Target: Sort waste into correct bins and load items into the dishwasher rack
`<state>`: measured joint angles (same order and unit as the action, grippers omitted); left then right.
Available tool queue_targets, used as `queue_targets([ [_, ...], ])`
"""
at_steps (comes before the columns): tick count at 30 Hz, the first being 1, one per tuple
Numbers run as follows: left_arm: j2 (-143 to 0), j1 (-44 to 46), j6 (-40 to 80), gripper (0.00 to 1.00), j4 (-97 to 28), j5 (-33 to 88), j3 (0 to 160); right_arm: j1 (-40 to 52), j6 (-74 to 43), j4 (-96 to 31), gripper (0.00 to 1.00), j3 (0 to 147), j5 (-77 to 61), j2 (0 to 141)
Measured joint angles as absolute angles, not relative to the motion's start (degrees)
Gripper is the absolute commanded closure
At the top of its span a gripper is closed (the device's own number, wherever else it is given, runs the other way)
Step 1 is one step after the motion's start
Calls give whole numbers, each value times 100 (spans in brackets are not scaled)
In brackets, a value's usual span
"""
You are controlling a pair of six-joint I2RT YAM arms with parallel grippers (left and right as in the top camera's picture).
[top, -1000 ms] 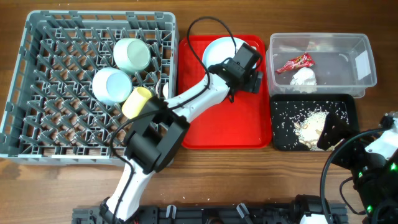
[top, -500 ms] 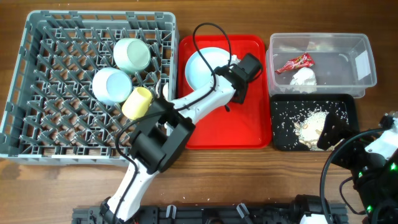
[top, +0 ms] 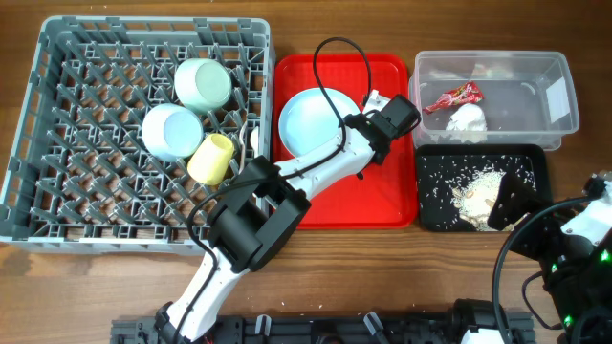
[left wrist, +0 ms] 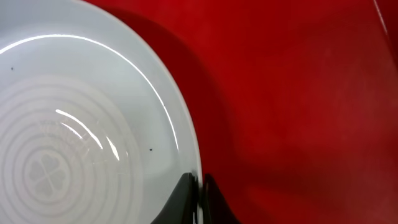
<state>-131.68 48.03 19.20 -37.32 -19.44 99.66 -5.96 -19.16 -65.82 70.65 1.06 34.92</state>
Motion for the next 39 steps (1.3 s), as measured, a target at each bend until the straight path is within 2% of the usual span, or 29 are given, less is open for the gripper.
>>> queue_targets([
  [4,-12921,4805,1922,96,-4176,-1981,10092,-596,-1916,-6580,0,7065,106,3492],
  [7,-11848,4786,1925,96,-4550,-1837,10427,-596,-1916,-6582,0,7065,104,3492],
  [10,-10377,4477,1927,96,-4974,-989,10525,-596,-1916,-6580,0,7065,104,3492],
  [12,-9376,3533,1944,96,-5166,104,10718,-596,-1916,-6589,0,7065,106,3492],
  [14,-9260,2821,1968,96,-5223,1024,10722,-596,-1916,-6580,0,7065,104,3492],
  [16,-9454,1533,1984,96,-5334,2742,10713,-596,-1916,-6582,0,7065,104,3492],
  [20,-9942,386,1986,96,-5651,4456,10683,-596,-1914,-6582,0,7065,104,3492],
  [23,-10263,89,1831,96,-5964,5354,10676,-596,-1916,-6582,0,7065,104,3492],
  [27,-10687,78,1695,96,-6025,5870,10676,-596,-1916,-6582,0,7065,104,3492],
  [31,-10921,71,1667,96,-6125,5892,10659,-596,-1916,-6582,0,7065,104,3492],
  [39,-10921,-16,1660,96,-7400,5151,10630,-596,-1916,-6580,0,7065,104,3492],
])
